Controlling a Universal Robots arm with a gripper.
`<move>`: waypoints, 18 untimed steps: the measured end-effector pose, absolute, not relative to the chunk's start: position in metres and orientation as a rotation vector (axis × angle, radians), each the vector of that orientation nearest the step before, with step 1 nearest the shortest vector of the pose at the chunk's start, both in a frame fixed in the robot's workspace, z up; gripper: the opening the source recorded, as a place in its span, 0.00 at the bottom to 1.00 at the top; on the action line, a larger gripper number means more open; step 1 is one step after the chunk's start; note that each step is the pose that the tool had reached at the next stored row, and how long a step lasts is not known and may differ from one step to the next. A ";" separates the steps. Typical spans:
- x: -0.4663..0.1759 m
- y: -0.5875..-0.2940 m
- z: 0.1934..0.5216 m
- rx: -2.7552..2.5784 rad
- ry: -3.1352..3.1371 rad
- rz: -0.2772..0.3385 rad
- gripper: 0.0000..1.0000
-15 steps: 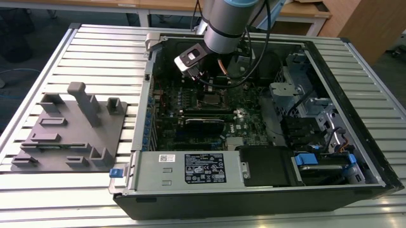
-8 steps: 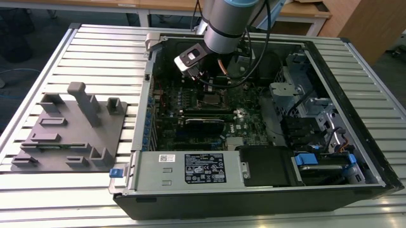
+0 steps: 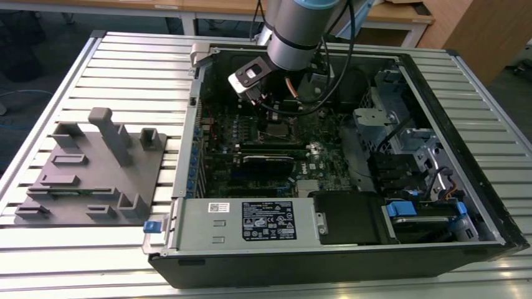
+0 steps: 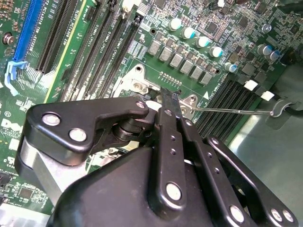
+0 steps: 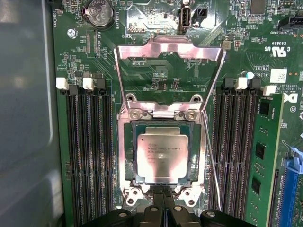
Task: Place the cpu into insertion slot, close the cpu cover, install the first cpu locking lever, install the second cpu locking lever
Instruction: 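Place the cpu into insertion slot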
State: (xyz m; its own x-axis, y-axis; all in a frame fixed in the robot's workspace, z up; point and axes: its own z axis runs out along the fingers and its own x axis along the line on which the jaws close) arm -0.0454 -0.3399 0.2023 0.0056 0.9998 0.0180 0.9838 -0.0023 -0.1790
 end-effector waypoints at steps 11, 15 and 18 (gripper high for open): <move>-0.045 -0.340 0.202 -2.120 -2.111 0.177 0.10; -0.045 -0.340 0.202 -2.119 -2.110 0.179 0.10; -0.045 -0.340 0.202 -2.118 -2.109 0.181 0.10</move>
State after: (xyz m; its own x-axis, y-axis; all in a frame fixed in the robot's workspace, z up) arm -0.0454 -0.3400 0.2023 0.0058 0.9998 0.0180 0.9822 -0.0024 -0.1881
